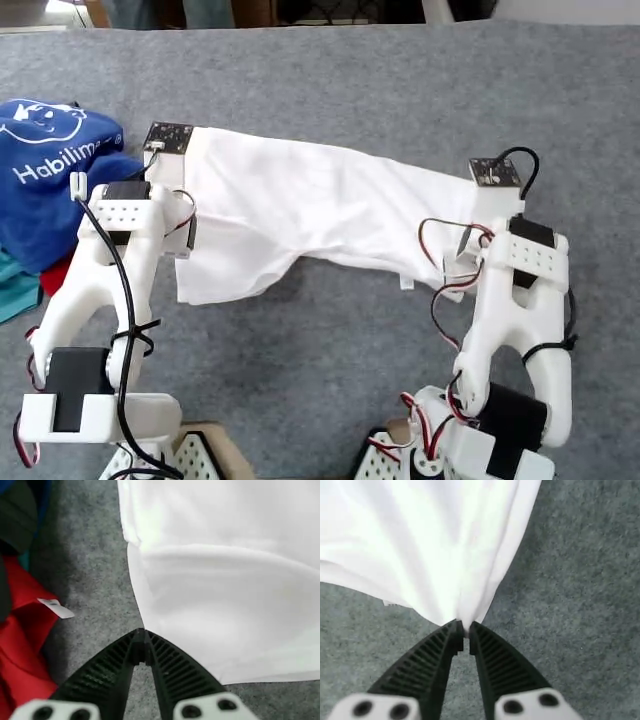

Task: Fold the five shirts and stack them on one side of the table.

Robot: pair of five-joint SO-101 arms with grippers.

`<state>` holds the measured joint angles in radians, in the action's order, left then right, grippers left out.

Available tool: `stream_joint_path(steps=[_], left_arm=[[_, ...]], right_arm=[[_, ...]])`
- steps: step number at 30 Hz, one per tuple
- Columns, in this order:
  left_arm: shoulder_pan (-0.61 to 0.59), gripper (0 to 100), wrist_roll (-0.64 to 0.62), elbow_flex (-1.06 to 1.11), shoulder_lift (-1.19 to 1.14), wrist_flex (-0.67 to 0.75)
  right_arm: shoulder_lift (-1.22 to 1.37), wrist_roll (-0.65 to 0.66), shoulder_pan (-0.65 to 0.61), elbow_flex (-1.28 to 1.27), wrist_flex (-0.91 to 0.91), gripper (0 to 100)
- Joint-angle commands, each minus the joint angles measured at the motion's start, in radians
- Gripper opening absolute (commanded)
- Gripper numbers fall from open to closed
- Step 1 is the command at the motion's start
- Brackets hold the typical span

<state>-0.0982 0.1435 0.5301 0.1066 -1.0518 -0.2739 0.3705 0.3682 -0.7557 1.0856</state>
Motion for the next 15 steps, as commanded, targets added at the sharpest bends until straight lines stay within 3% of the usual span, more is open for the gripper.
stream_joint_path(steps=[1,5,10,15], left_arm=[[0.004,3,0.015,-0.022,0.034,-0.012],[0.004,3,0.015,-0.022,0.034,-0.012],[0.01,3,0.012,-0.035,0.035,-0.011],[0.03,3,-0.038,-0.127,0.032,-0.003]], right_arm=[[0.005,0.005,0.014,-0.002,-0.008,1.8],[0.005,0.031,0.014,-0.021,-0.005,5.7],[-0.002,0.097,0.095,-0.035,0.032,25.7],[-0.022,0.123,0.14,0.117,0.089,24.9]])
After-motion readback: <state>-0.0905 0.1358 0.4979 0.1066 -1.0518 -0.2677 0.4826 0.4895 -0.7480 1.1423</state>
